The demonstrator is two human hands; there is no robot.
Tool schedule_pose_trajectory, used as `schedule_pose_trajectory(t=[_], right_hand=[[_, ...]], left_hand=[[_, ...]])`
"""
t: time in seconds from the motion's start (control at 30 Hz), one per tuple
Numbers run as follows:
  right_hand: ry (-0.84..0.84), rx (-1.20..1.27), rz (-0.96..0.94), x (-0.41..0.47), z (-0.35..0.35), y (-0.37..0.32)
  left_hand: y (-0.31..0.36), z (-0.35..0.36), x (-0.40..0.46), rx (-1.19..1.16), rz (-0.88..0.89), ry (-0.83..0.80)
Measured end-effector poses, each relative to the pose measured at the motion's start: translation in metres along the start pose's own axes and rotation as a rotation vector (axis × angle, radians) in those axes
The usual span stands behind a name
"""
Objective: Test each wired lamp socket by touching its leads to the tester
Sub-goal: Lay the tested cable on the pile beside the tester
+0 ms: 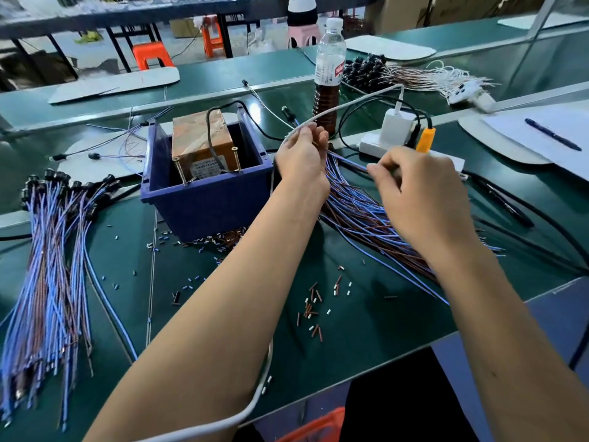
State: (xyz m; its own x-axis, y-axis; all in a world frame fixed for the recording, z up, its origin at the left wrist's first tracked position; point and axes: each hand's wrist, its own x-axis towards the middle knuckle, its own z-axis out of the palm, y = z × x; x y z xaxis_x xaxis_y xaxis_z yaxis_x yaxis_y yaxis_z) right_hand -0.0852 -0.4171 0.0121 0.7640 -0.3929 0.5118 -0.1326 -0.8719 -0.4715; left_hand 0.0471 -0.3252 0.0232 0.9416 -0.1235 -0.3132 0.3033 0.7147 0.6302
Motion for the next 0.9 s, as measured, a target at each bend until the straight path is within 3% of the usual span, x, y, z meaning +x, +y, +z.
schedule_pose_trajectory(t=[0.07, 0.23, 0.37, 0.57, 0.77, 0.9], right_hand=[[-0.037, -0.048, 0.009, 0.002, -0.003, 0.005], [-0.222, -0.241, 0.087, -0.008, 0.019, 0.019], [-0.122, -0.065, 0.135, -0.017, 0.028, 0.028], [-0.058, -0.032, 0.094, -0.017, 0.03, 0.026], [0.106, 0.178, -0.026, -0.014, 0.031, -0.016], [0.055, 0.277, -0.181, -0.02, 0.042, -0.067]], left_hand=[[-0.003, -0.004, 0.002, 0.158, 0.082, 0.016], [-0.016, -0.02, 0.008, 0.823, 0.289, 0.188], [-0.025, -0.033, 0.01, 1.076, 0.365, 0.272], [-0.028, -0.036, -0.01, 1.114, 0.314, 0.12], [0.006, -0.052, -0.046, 0.803, -0.072, -0.235], [0.065, -0.096, -0.068, 0.707, -0.198, -0.458]])
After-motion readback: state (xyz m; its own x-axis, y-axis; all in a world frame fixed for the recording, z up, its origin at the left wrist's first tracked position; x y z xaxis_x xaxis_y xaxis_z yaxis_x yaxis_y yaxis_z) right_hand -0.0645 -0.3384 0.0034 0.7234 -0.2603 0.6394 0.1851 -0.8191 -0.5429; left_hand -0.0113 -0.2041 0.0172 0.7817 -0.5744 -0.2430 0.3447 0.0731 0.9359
